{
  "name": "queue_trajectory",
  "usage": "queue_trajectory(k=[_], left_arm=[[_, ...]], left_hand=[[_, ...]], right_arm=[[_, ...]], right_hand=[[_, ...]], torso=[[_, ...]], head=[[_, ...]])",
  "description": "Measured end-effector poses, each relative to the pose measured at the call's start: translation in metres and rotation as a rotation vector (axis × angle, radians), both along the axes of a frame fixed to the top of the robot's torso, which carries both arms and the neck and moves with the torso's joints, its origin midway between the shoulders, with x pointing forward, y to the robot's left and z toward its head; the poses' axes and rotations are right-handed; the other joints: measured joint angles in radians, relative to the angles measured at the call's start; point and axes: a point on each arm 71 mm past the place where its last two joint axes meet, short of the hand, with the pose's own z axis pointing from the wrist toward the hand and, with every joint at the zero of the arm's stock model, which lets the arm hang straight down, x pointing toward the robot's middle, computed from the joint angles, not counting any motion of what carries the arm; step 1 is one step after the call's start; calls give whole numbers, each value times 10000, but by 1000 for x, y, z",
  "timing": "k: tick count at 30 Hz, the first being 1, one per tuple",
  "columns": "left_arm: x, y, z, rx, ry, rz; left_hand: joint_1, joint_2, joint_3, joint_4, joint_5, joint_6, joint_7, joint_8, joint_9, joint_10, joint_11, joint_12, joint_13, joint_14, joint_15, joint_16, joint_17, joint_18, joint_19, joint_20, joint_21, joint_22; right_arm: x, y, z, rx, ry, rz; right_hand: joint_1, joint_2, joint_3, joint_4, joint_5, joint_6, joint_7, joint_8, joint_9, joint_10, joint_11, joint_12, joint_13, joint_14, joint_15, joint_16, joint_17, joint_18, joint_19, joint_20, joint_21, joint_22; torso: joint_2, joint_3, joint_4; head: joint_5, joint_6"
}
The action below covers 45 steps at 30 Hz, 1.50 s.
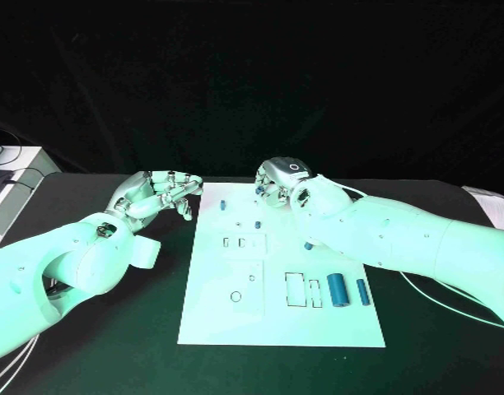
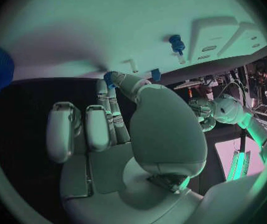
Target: Assemble the parts on the task board
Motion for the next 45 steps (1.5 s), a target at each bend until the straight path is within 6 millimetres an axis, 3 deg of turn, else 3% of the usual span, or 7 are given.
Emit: queue_trajectory(k=[6,9,13,22,31,37,45], left_arm=[[0,0,0,4,6,-4],[0,0,0,7,9,-1],[0,1,0,15,13,14],[2,5,-1,55,33,97],[4,9,-3,103,74,208],[5,11,-4,118,95,244],[5,11,-6,110,134,220]], left_hand=[[0,0,0,0,0,0,0,0,-1,0,0,0,-1,0,0,0,-1,-1,0,0,38,9],[0,0,0,0,0,0,0,0,8,0,0,0,-1,0,0,0,-1,-1,1,0,38,9],[0,0,0,0,0,0,0,0,8,0,0,0,-2,0,0,0,1,-1,-71,-2,38,21],[0,0,0,0,0,0,0,0,7,0,0,0,-3,0,0,0,8,-1,-70,-2,38,20],[0,0,0,0,0,0,0,0,6,-37,37,-39,-3,0,0,40,7,-2,-70,-2,76,36],[0,0,0,0,0,0,0,0,5,-37,37,-39,-4,0,0,40,7,-2,-70,-2,76,35],[0,0,0,0,0,0,-1,0,4,-36,37,-38,-4,0,0,40,6,-2,-70,-2,76,34]], right_arm=[[1,-2,-2,-39,28,-50],[1,-3,-2,-14,2,-57],[0,-6,-1,79,-102,-46],[-12,-36,5,474,-280,-96],[-23,-97,23,1362,-38,-801],[-24,-125,24,1799,595,-1356],[-22,-134,17,1909,1762,-1683]], right_hand=[[-377,-379,-494,256,-269,-1004,193,-601,-45,-1379,240,-58,-278,-167,263,-438,-1023,108,-672,207,-1206,-1513],[559,110,-3199,756,-432,-1585,-31,-1034,-248,-2302,339,-39,-350,-288,288,-913,-1872,313,-969,288,-2348,-2740],[1585,98,-4681,1930,-470,-1936,-244,-1313,-417,-2549,407,-39,-350,-288,288,-947,-2095,313,-969,288,-2788,-3101],[2177,97,-4767,2791,-390,-1767,-53,-1276,-425,-2328,314,45,-271,-284,285,-875,-1940,313,-794,247,-2761,-2932],[2389,-14,-3944,2756,65,-1183,195,-980,-358,532,121,1576,785,-9,-58,174,-116,153,-124,-15,-1185,-1002],[1990,-195,-4211,2764,326,-1710,134,-668,-285,1651,-92,11290,11188,-29,-53,1175,2089,-80,145,-72,73,451],[1712,-20,-4644,2815,327,-2070,370,-402,-269,2211,86,14882,12003,-17,130,1931,2643,-396,141,148,1314,539]], torso=[[15,5,-11],[20,6,-12],[31,12,-14],[20,29,-39],[-71,90,-168],[-123,149,-249],[-142,216,-264]], head=[[8,27],[10,43],[12,70],[23,151],[-2,235],[16,238],[17,162]])
